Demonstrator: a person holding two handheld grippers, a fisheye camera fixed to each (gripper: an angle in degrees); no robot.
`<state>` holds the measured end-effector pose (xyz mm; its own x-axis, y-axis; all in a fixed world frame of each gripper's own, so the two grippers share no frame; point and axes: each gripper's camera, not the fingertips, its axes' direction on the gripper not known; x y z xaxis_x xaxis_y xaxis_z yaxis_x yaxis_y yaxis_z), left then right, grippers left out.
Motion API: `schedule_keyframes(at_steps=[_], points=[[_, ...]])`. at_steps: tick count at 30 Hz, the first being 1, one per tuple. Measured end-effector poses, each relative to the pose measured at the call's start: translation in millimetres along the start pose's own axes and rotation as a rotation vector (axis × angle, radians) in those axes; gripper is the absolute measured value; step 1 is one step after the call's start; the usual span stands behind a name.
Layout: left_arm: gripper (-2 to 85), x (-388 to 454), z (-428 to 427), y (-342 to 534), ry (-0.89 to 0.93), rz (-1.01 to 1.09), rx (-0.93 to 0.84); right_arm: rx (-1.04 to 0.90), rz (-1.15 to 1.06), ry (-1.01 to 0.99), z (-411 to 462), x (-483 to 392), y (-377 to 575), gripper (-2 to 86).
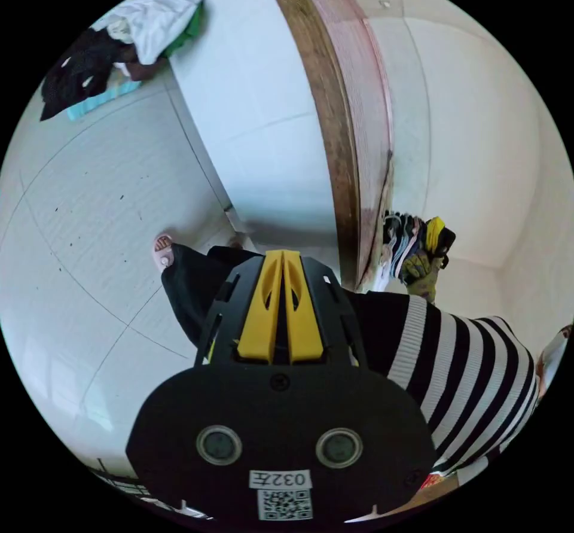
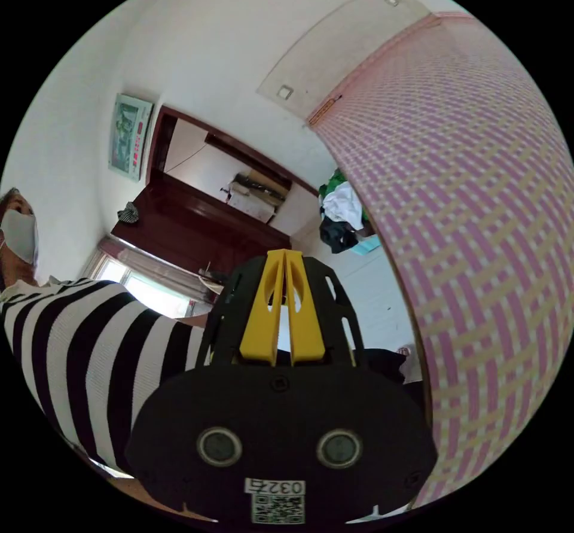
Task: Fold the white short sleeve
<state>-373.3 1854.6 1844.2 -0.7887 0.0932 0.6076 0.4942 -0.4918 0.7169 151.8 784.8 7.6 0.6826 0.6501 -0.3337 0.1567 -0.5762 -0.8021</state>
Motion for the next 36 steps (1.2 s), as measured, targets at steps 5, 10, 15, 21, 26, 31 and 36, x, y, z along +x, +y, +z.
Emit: schedule_keyframes(at_steps=[5,10,15,21,26,31,36], points=[[-0.9,-52,-58,-30,0.124,-0.125,0.214,-0.168,-0.071,-0.059,47,-45,-89,-1.0],[-0.9,-75,-70,-78,0.285,-0.229,0.363,-0.262,-0.086,-0.098,71,-67,-157,-1.0],[-0.9,-90,-92,-156,0.317,-0.323,0.364,-0.288,-0.083,-0.109,82,-70,-227,-1.0],[-0.9,-92,-163,-275,0.218,-0.367,0.294,-0.284,-0.084,-0.082,82,-74,-328,-1.0],[-0.9,-95,-223,-395,0.163,-0.37,0.324,-0.273,-0.05,-0.052,72,-79,-388,-1.0],[-0.5,-105,-261,-502,0.155,-0.366,0.301,-0.23,0.012,-0.014,53,-105,-403,-1.0],[5.4,-130,-302,-597,-0.024,-0.415,0.247,-0.167,0.165,0.046,41,-127,-388,-1.0]])
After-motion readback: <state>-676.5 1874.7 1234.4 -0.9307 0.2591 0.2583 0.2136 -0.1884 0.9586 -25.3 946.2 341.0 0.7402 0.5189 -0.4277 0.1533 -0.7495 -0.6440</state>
